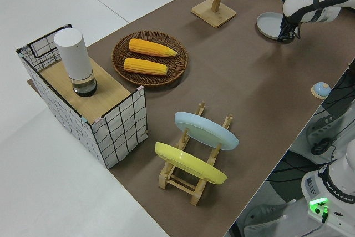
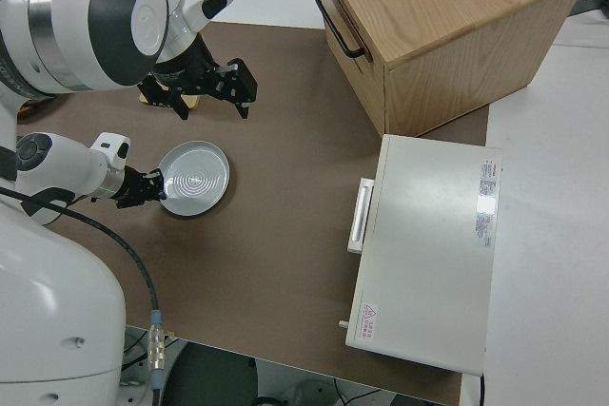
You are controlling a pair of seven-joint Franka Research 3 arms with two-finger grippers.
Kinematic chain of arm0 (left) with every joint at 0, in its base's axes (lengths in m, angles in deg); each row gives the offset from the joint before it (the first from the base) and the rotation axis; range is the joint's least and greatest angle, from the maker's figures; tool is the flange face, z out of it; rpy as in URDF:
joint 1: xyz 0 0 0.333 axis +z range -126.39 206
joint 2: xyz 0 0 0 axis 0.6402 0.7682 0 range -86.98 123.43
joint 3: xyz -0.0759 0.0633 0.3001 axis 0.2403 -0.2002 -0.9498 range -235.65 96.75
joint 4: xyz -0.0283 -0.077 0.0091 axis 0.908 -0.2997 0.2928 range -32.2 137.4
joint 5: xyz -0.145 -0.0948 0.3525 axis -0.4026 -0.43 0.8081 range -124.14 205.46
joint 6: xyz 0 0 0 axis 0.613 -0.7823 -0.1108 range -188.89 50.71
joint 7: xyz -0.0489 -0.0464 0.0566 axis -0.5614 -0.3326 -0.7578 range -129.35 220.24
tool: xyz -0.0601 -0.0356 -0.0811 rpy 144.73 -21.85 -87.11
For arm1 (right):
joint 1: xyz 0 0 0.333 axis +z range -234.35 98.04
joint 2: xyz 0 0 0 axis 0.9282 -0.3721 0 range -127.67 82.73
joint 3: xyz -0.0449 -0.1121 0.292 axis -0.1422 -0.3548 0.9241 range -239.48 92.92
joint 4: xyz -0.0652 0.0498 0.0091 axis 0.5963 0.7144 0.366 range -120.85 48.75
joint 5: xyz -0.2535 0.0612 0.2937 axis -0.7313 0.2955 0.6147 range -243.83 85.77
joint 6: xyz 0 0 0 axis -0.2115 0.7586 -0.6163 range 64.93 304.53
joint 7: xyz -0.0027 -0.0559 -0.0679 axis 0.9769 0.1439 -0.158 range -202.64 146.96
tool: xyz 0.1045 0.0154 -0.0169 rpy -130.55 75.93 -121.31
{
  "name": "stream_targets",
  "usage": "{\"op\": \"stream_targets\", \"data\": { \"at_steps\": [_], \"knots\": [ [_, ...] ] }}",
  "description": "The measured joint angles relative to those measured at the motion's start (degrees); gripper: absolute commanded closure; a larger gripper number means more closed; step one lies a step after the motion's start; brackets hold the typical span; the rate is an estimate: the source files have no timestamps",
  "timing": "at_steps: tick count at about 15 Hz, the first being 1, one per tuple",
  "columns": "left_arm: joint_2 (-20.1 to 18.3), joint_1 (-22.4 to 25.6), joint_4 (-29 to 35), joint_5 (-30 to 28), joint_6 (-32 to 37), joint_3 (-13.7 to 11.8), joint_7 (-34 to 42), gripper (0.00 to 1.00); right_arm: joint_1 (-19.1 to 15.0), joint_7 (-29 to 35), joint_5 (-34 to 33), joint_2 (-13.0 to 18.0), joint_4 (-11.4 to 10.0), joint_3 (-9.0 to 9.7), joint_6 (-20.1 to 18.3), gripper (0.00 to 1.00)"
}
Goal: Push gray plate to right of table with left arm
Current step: 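Keep pushing the gray plate with the left gripper toward the toaster oven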
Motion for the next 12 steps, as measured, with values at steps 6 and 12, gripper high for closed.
{"op": "stream_targets", "data": {
  "at_steps": [6,12],
  "knots": [
    [1.12,-0.99,-1.61,0.0,0.68,0.13,-1.69,0.66,0.0,0.0,0.0,0.0,0.0,0.0,0.0,0.017],
    [1.43,-1.01,-3.85,0.53,6.1,0.04,-0.91,0.0,0.0,0.0,0.0,0.0,0.0,0.0,0.0,0.017]
  ]
}}
